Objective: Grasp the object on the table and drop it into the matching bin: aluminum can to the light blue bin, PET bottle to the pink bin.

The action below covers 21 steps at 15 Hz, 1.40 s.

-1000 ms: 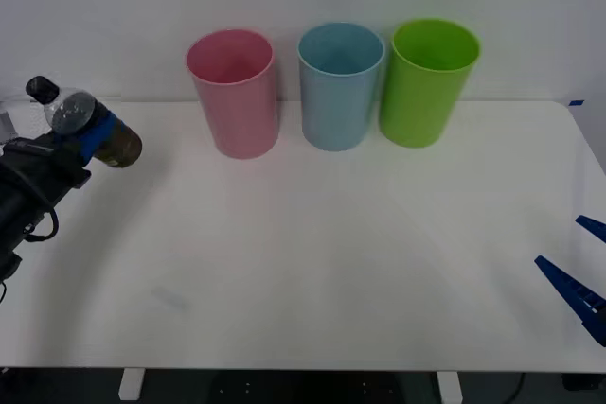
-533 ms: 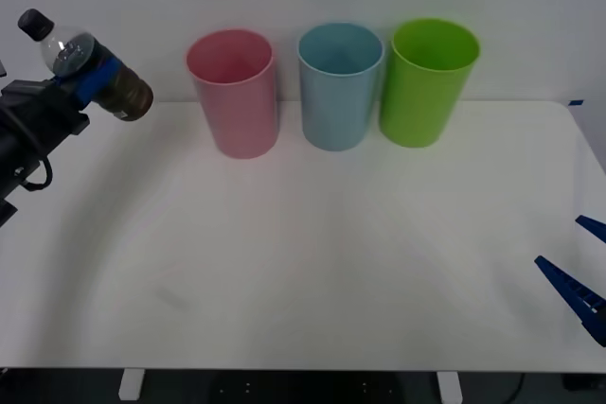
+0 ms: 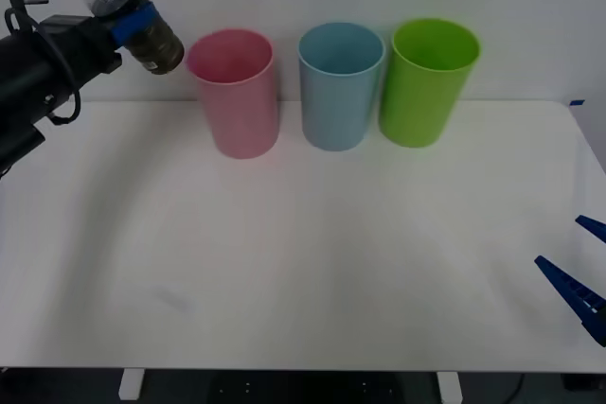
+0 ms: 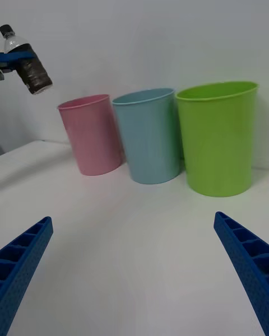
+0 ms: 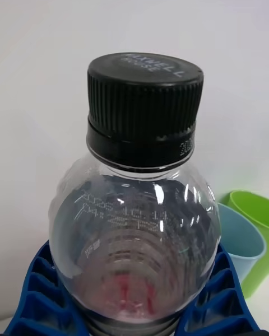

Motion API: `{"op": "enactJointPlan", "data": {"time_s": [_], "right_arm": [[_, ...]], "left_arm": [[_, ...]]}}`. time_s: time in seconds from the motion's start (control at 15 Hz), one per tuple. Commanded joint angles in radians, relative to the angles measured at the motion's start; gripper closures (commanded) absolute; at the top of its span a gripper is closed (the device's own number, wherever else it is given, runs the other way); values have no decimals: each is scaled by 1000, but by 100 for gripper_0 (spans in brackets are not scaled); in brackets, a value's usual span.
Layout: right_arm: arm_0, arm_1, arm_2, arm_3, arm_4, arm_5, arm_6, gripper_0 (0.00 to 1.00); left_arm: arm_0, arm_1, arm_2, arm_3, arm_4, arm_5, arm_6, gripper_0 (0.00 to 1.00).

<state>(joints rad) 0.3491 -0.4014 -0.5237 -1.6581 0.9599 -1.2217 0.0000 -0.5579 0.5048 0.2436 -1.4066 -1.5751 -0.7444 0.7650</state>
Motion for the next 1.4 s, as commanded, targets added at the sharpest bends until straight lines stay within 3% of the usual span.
{"op": "enactJointPlan", "data": {"time_s": [0.07,0.4,0.73,1.27,1.33,1.4], "right_arm": [[0,0,0,0,0,0,0,0],[0,0,0,0,0,0,0,0],[0,0,0,0,0,0,0,0],[0,0,0,0,0,0,0,0],[0,0,0,0,0,0,0,0],[0,0,0,0,0,0,0,0]], "left_arm": [[-131,0,-47,133,-49,-15,-10,100],[-277,-69,-75,279,-169,-13,-38,100],[-312,-192,19,284,-342,-12,-56,100],[-318,-196,19,284,-350,-12,-82,100],[-318,-198,20,285,-349,-12,-82,91],[-318,-198,20,284,-341,-12,-84,59]]}}
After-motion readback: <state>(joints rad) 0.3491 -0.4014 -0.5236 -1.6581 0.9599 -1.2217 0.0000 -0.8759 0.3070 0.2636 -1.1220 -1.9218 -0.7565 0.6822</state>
